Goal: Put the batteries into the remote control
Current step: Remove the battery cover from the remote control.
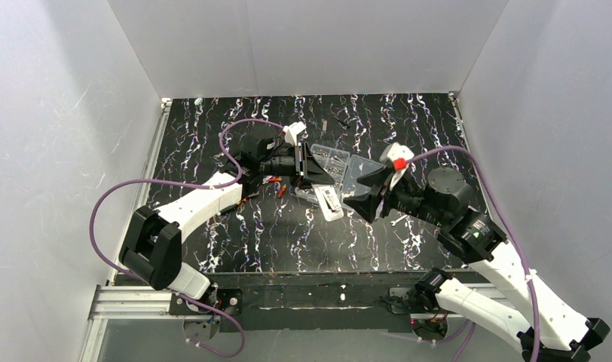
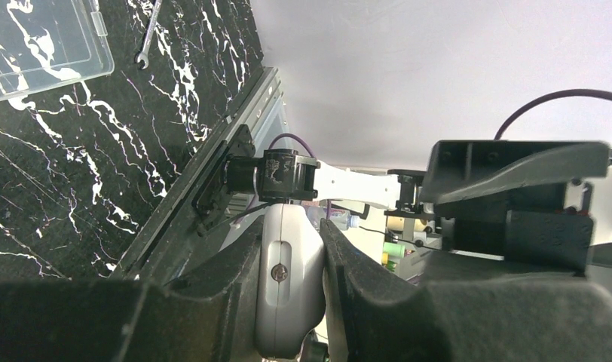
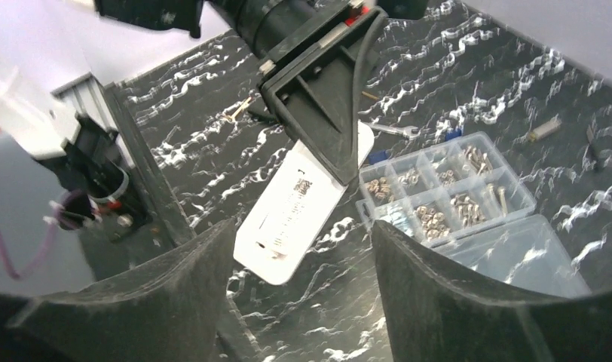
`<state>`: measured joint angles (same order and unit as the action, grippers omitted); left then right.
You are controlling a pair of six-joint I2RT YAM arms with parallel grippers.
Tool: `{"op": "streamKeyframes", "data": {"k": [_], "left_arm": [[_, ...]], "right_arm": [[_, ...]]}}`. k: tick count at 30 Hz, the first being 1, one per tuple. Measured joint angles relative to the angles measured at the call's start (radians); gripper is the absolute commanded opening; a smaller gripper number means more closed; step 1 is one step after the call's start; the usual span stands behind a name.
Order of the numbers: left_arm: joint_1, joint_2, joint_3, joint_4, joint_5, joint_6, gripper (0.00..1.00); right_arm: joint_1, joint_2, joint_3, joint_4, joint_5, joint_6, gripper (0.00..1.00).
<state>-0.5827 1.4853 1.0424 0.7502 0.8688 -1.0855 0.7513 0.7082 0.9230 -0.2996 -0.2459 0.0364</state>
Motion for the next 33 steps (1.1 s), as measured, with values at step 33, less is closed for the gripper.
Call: {"op": "streamKeyframes", "data": {"k": [33], "left_arm": [[0.000, 0.018, 0.000, -0.026, -0.008, 0.011, 0.00]], "right_arm": [[0.135, 0.360, 0.246, -0.336, 0.201, 0.304, 0.69]]}}
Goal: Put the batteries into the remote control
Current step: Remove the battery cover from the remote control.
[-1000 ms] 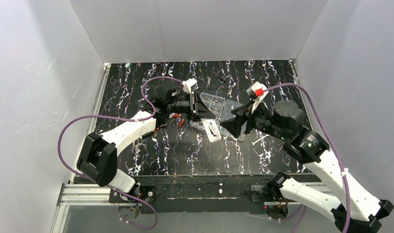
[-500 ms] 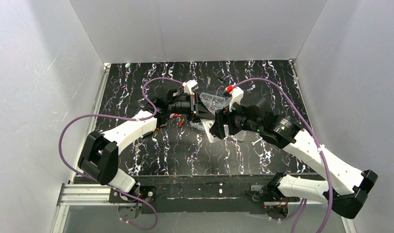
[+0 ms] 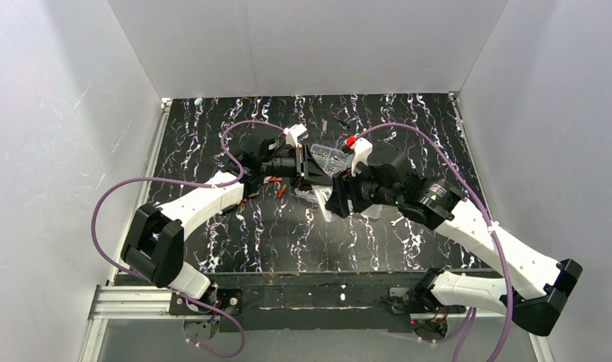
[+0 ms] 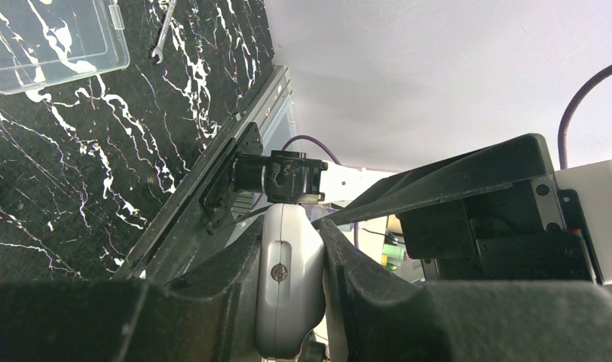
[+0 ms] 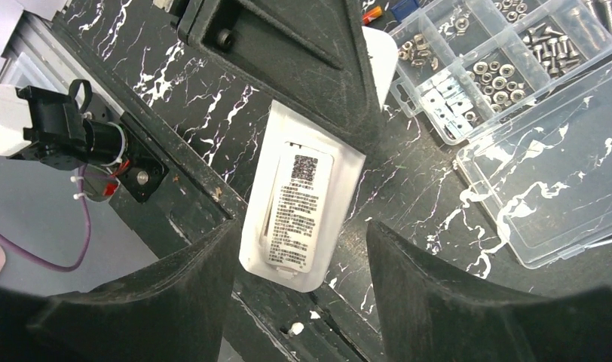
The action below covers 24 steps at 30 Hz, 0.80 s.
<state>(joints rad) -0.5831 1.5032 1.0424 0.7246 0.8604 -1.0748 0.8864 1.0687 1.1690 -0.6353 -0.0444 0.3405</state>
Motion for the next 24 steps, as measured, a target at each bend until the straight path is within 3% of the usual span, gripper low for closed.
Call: {"op": "streamKeyframes", "data": {"k": [18, 24], "left_arm": [[0.000, 0.001, 0.000, 0.001, 0.000, -0.001, 0.00], [0.000, 0.001, 0.000, 0.002, 0.000, 0.000, 0.00]], "right_arm": [[0.024, 0.019, 0.000, -0.016, -0.010, -0.007, 0.48], [0.024, 0.019, 0.000, -0.022, -0.002, -0.018, 0.46]]}}
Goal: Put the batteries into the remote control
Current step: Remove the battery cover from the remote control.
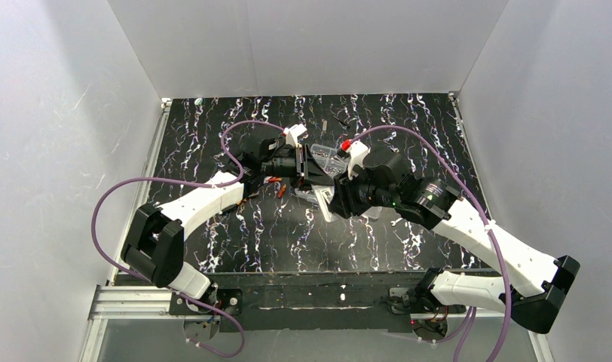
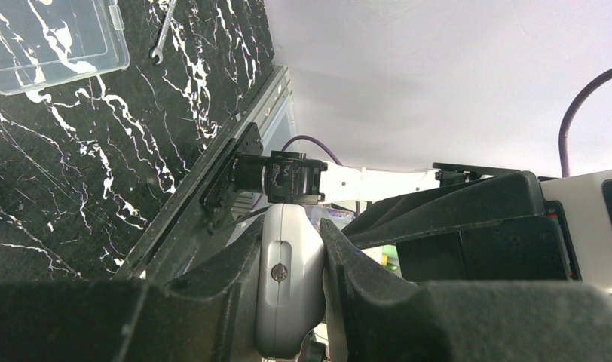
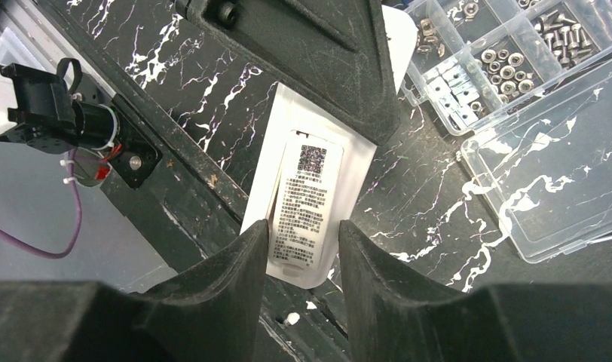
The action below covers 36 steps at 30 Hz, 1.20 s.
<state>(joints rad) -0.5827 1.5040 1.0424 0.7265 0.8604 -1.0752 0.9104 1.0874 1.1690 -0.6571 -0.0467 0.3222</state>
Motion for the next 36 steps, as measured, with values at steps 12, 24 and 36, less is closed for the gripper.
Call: {"op": "streamKeyframes", "data": {"k": [12, 24, 36], "left_arm": [[0.000, 0.001, 0.000, 0.006, 0.000, -0.007, 0.00], [0.000, 0.013, 0.000, 0.016, 0.000, -0.018, 0.00], [0.000, 0.013, 0.000, -0.006, 0.000, -0.001, 0.00]], "right_arm": [[0.000, -0.019, 0.000, -0.025, 0.006, -0.011, 0.40], [-0.006, -0.124, 0.001, -0.022, 0.055, 0.002, 0.35], [-0.052, -0.097, 0.000, -0.027, 0.123, 0.053, 0.42]]}}
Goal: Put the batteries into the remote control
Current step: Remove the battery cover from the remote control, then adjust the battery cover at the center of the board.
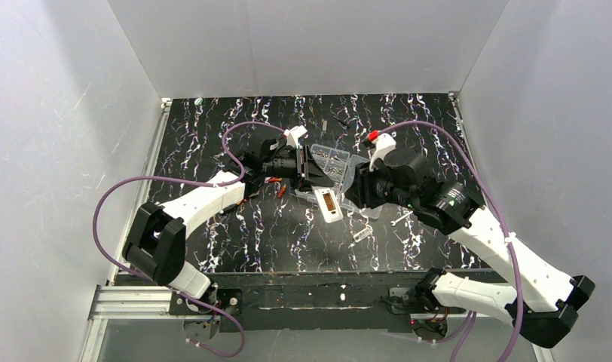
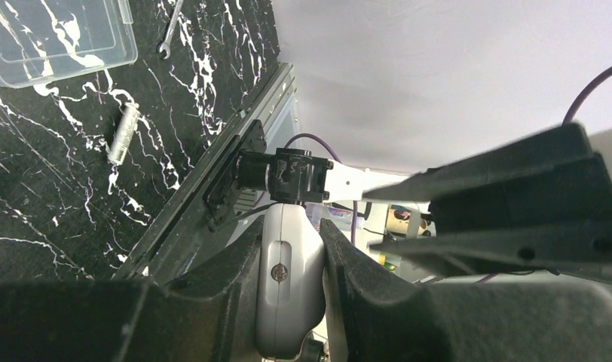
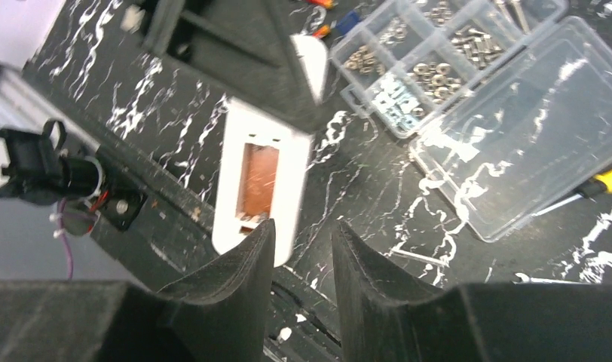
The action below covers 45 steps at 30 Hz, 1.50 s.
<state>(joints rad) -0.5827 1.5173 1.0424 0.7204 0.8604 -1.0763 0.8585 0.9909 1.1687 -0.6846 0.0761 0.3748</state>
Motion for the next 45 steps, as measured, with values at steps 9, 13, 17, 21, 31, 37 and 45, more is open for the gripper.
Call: {"op": "streamKeyframes", "data": {"k": [9, 13, 17, 21, 31, 37, 45], "left_arm": [[0.001, -0.001, 0.000, -0.068, -0.009, 0.042, 0.00], [0.005, -0.002, 0.000, -0.080, -0.014, 0.048, 0.00], [0.009, -0.004, 0.000, -0.084, -0.015, 0.053, 0.00], [0.011, -0.005, 0.000, -0.084, -0.016, 0.055, 0.00], [0.013, -0.006, 0.000, -0.099, -0.023, 0.060, 0.00], [0.018, -0.011, 0.000, -0.106, -0.027, 0.064, 0.00], [0.018, -0.018, -0.001, -0.111, -0.033, 0.067, 0.00]], "right_arm": [[-0.209, 0.005, -0.087, -0.053, 0.023, 0.122, 0.44], [-0.228, 0.051, -0.152, -0.078, -0.001, 0.150, 0.40], [-0.228, 0.105, -0.215, -0.077, -0.029, 0.162, 0.25], [-0.228, 0.151, -0.291, -0.065, -0.051, 0.166, 0.17], [-0.229, 0.274, -0.414, 0.043, -0.049, 0.171, 0.36], [-0.233, 0.314, -0.414, 0.111, -0.015, 0.173, 0.45], [-0.273, 0.343, -0.414, 0.152, 0.015, 0.158, 0.39]]}}
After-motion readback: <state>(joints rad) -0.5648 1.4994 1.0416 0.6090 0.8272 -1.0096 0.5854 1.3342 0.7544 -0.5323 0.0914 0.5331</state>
